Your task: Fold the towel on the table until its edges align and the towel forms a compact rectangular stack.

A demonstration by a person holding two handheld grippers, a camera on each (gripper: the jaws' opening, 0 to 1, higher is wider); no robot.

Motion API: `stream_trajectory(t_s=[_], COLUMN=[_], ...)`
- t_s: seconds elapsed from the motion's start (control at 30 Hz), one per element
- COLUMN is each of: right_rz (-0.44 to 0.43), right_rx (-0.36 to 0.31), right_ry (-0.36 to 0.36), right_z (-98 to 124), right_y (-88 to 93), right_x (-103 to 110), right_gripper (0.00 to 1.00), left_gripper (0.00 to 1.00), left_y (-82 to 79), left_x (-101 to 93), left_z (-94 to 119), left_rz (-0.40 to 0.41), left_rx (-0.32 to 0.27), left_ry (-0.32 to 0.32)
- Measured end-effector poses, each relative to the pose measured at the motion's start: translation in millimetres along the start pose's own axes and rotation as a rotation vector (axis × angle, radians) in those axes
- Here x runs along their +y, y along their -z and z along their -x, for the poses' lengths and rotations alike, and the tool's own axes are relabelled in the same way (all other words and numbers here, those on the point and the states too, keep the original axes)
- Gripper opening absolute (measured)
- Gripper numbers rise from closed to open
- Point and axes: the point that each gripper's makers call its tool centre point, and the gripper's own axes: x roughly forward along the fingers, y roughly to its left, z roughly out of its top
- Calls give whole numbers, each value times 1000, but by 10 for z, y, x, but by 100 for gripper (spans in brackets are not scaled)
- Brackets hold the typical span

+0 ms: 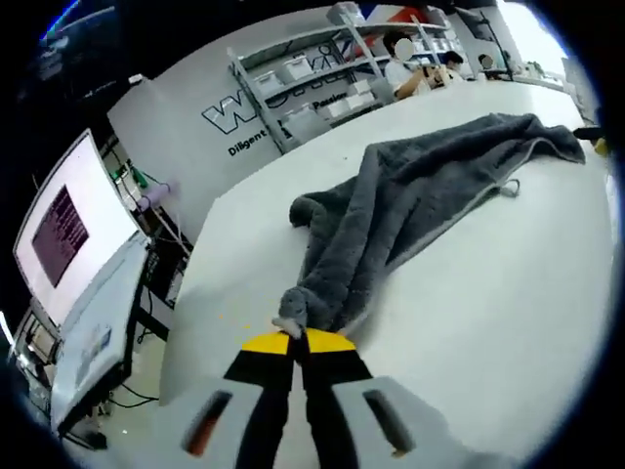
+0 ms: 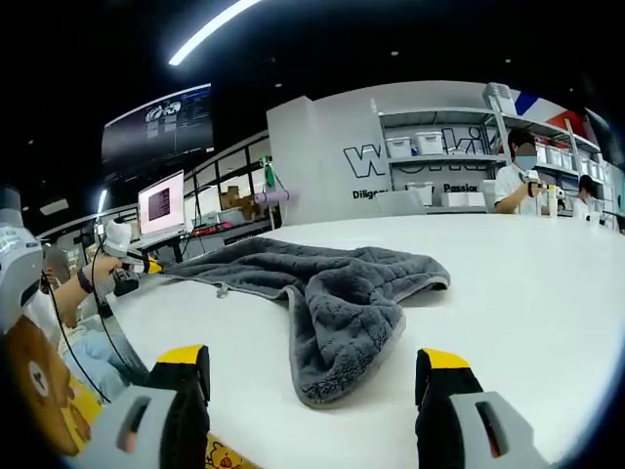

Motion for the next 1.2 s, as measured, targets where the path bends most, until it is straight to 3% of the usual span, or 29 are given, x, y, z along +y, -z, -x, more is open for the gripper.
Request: stream_trajectory(t_s=[0.23, 0.7, 1.03, 1.2], right_rz=[3, 2, 2, 1], right_rx=[5, 3, 5, 7], right_ry=[-2, -1, -2, 3], right_z=[-4, 1, 0, 3], right_y=[6, -6, 1, 2], right_x=[7, -3, -4, -23], right_gripper=[91, 91, 91, 91], left_gripper=[4, 5, 14, 18], left_y=[156, 131, 15, -178], left_x=[-99, -96, -44, -101], left_z=[-36, -12, 121, 348], left_rz=[7, 25, 64, 205], left_rx=[38, 16, -64, -178], left_ry=[32, 26, 11, 72])
